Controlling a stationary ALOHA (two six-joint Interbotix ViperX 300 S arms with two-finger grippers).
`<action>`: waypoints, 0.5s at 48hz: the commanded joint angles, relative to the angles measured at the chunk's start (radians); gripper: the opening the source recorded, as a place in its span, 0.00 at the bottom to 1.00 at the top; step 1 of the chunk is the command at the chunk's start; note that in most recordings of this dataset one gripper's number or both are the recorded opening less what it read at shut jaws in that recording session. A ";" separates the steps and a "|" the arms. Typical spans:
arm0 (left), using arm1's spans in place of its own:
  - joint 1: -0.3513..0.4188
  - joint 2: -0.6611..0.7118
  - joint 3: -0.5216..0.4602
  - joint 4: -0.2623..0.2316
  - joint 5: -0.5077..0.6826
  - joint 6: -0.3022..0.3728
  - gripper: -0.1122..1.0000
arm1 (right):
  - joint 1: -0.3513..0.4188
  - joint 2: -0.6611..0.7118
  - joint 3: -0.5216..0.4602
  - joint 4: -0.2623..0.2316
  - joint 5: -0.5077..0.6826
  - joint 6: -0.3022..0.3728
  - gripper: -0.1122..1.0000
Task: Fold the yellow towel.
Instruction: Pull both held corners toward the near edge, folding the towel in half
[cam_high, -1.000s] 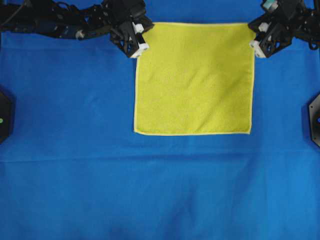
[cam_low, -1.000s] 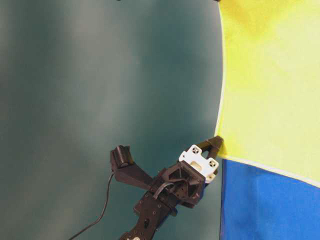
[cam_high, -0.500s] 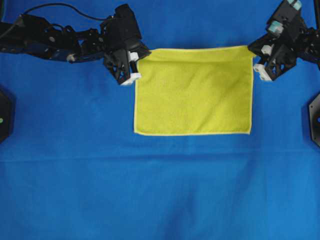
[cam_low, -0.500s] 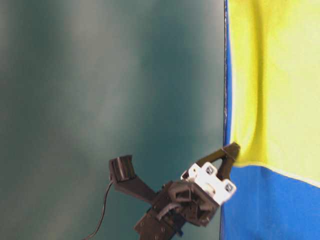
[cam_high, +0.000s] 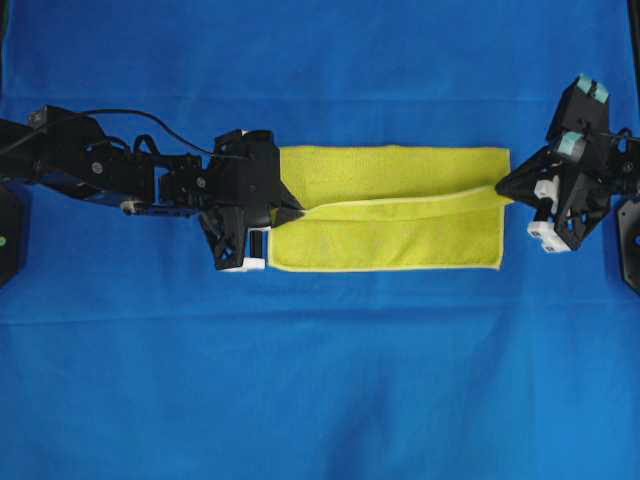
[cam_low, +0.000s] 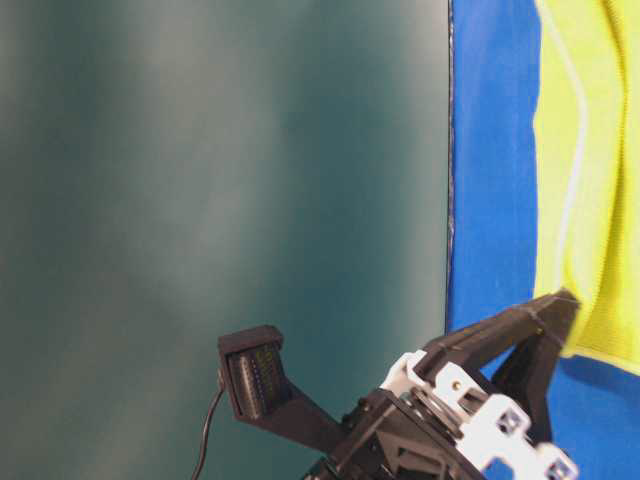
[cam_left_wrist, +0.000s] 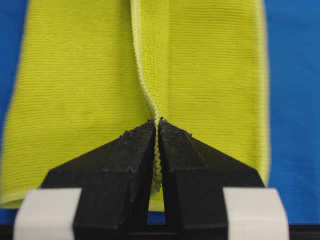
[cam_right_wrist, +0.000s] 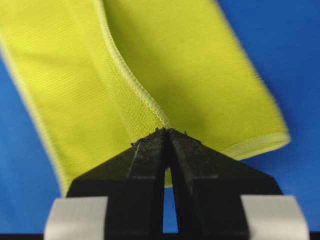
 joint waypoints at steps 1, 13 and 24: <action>-0.029 -0.020 -0.006 -0.002 0.006 -0.003 0.11 | 0.037 0.014 -0.014 0.002 -0.003 0.021 0.12; -0.064 -0.018 -0.005 -0.003 0.044 -0.005 0.11 | 0.092 0.057 -0.023 0.003 -0.003 0.049 0.12; -0.071 -0.017 -0.005 -0.003 0.051 -0.003 0.11 | 0.121 0.064 -0.026 0.002 -0.008 0.051 0.12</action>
